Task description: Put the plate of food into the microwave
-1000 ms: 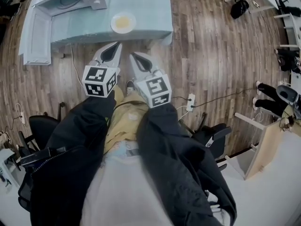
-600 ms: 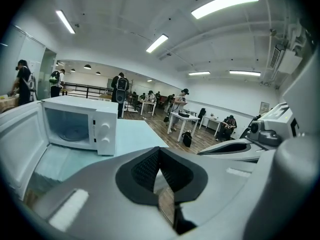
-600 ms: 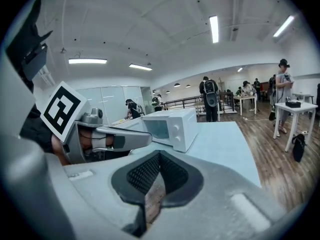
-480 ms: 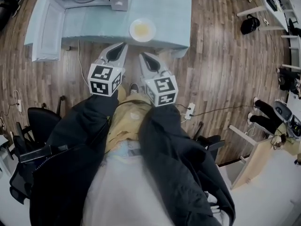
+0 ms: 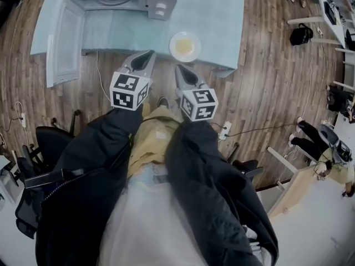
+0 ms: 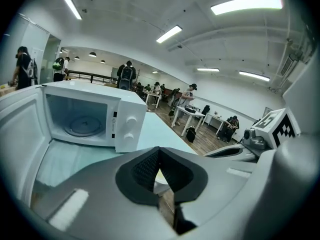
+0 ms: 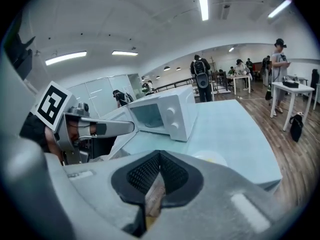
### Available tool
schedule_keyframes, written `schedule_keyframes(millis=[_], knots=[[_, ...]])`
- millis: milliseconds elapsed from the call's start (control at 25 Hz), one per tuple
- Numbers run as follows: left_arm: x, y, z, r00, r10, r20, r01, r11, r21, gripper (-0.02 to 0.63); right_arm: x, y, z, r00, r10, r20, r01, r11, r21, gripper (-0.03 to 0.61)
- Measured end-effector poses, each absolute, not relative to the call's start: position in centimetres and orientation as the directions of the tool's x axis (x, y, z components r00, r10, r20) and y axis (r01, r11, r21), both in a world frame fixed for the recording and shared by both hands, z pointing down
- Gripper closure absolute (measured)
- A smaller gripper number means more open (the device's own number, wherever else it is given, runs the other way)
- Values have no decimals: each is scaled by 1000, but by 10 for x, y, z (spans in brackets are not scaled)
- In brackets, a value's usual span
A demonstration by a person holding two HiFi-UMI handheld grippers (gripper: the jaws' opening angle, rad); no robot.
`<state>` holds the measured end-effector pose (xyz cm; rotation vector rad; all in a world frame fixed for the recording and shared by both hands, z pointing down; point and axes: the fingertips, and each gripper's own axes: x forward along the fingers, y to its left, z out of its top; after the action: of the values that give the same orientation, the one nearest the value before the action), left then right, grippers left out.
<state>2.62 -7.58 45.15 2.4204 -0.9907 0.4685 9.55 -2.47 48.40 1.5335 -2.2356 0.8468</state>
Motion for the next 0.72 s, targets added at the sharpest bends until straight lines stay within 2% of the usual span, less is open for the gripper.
schedule_keyframes(millis=[440,720], knots=[[11,-113,497,710,-450,541,-679,-642,357,614,92,-57,533,-315,-704,637,-927,84,-365,575],[15,-113,531,686,-406,603,-691,-624,366,614,108,-52,583,-339,-664,666,-861,-67,-504,575]])
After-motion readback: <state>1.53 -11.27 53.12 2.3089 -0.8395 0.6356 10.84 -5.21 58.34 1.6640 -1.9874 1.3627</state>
